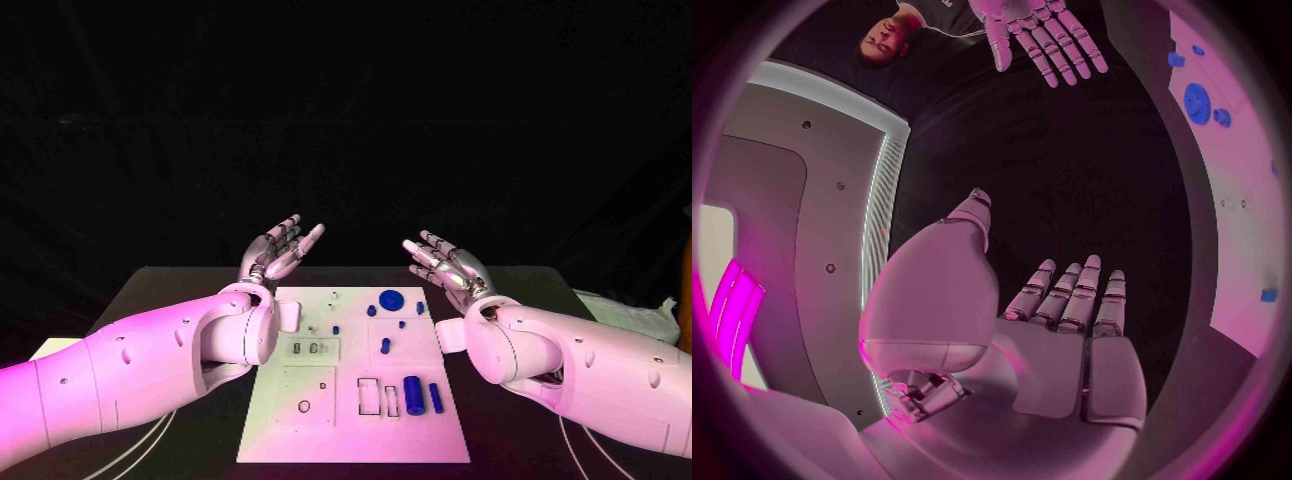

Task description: Assemble the parts on the task board

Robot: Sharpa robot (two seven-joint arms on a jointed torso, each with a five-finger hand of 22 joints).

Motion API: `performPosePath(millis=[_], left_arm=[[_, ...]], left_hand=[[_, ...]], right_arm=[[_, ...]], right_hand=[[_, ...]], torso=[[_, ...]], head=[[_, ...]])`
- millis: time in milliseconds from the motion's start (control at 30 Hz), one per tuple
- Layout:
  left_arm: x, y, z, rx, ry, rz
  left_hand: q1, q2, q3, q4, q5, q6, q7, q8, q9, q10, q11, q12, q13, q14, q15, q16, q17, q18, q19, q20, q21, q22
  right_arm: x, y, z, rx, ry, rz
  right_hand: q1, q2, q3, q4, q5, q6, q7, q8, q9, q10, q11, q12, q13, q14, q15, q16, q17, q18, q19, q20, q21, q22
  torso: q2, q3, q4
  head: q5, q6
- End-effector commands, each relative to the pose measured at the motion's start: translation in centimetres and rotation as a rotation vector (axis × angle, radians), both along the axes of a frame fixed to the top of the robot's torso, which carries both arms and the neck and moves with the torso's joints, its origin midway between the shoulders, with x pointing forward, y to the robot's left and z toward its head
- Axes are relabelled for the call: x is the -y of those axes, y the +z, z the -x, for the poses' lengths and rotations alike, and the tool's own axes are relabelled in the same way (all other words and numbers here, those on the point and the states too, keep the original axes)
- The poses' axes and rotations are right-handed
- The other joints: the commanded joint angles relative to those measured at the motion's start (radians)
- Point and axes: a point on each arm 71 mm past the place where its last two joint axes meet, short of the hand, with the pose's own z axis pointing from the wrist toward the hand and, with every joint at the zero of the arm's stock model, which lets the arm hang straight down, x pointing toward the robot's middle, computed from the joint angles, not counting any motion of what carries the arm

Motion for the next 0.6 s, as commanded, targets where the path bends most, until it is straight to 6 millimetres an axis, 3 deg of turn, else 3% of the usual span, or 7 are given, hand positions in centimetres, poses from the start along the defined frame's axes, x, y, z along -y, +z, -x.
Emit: performPosePath(millis=[33,233,267,300,367,433,600], left_arm=[[0.5,0.3,0.0,0.033,-0.053,0.012],[0.5,0.3,0.0,0.033,-0.053,0.012],[0.5,0.3,0.0,0.033,-0.053,0.012],[-1.3,0.5,0.0,0.038,-0.063,0.018],[-1.6,0.7,0.1,0.047,-0.066,0.017],[-1.8,0.8,0.2,0.052,-0.071,0.018],[-2.1,1.3,0.7,0.05,-0.1,0.026]], left_hand=[[0.035,-0.001,0.003,0.011,0.006,0.018,0.114,0.006,0.003,0.017,0.005,0.007,0.002,0.019,0.005,0.007,0.003,0.021,0.006,0.014,0.006,0.002],[0.053,0.017,0.011,0.009,0.004,0.086,0.129,0.017,0.009,0.109,0.026,0.019,0.01,0.142,0.014,0.031,0.016,0.018,0.066,0.015,0.027,0.014],[0.061,0.021,0.012,0.006,0.003,0.12,0.128,0.024,0.013,0.143,0.027,0.024,0.013,0.179,0.015,0.039,0.02,0.017,0.092,0.014,0.037,0.019],[0.073,0.026,0.013,0.004,0.002,0.209,0.128,0.043,0.023,0.197,0.028,0.031,0.017,0.242,0.014,0.052,0.026,0.017,0.144,0.014,0.055,0.028],[0.09,0.035,0.012,-0.001,0.001,0.305,0.122,0.063,0.032,0.3,0.027,0.047,0.024,0.367,0.009,0.082,0.038,0.022,0.259,0.013,0.096,0.048],[0.104,0.043,0.007,-0.009,0.0,0.378,0.111,0.074,0.035,0.425,0.011,0.066,0.031,0.441,-0.011,0.108,0.045,0.042,0.449,0.011,0.166,0.081],[0.125,0.068,-0.011,-0.04,-0.002,0.575,0.088,0.103,0.043,0.671,-0.039,0.113,0.041,0.656,-0.077,0.182,0.079,0.077,0.681,-0.022,0.278,0.119]], right_arm=[[-1.2,-0.2,0.5,-0.01,0.217,0.039],[-1.4,-0.4,0.5,-0.016,0.268,0.054],[-1.4,-0.4,0.5,-0.016,0.27,0.054],[0.4,0.1,-0.8,0.188,0.181,0.255],[0.7,0.3,-1.0,0.223,0.173,0.296],[0.9,0.6,-1.1,0.255,0.174,0.333],[1.0,1.8,-1.6,0.368,0.199,0.476]], right_hand=[[0.1,0.004,0.023,-0.05,0.008,0.116,0.158,0.017,0.013,0.155,0.021,0.025,0.013,0.176,0.016,0.028,0.015,0.05,0.16,0.003,0.036,0.02],[0.169,-0.003,0.05,-0.103,0.01,0.388,0.142,0.064,0.038,0.525,-0.011,0.083,0.037,0.618,-0.035,0.108,0.044,0.114,0.471,0.002,0.129,0.054],[0.179,-0.005,0.056,-0.113,0.008,0.447,0.134,0.071,0.041,0.595,-0.02,0.089,0.038,0.659,-0.046,0.111,0.041,0.125,0.501,0.001,0.138,0.053],[0.187,-0.007,0.06,-0.122,0.007,0.495,0.129,0.076,0.043,0.622,-0.028,0.089,0.036,0.689,-0.055,0.112,0.04,0.129,0.523,-0.001,0.143,0.051],[0.197,-0.012,0.068,-0.136,0.004,0.567,0.118,0.082,0.045,0.661,-0.038,0.09,0.035,0.734,-0.067,0.114,0.039,0.131,0.557,-0.009,0.152,0.048],[0.202,-0.014,0.074,-0.146,-0.001,0.629,0.109,0.086,0.047,0.693,-0.047,0.089,0.035,0.77,-0.077,0.115,0.038,0.132,0.585,-0.02,0.159,0.046],[0.21,-0.026,0.099,-0.183,-0.007,0.729,0.088,0.081,0.044,0.783,-0.075,0.078,0.033,0.874,-0.112,0.114,0.04,0.132,0.682,-0.057,0.182,0.041]], torso=[[0.0,-0.0003,0.0002],[0.0,-0.0003,0.0002],[0.0,-0.0003,0.0002],[0.011,-0.0077,0.0045],[0.017,-0.0087,0.0068],[0.025,-0.0104,0.009],[0.049,-0.0147,0.0168]], head=[[0.0,0.0],[0.0,0.0],[0.0,0.0],[-0.019,0.003],[-0.025,0.004],[-0.031,0.009],[-0.042,0.018]])
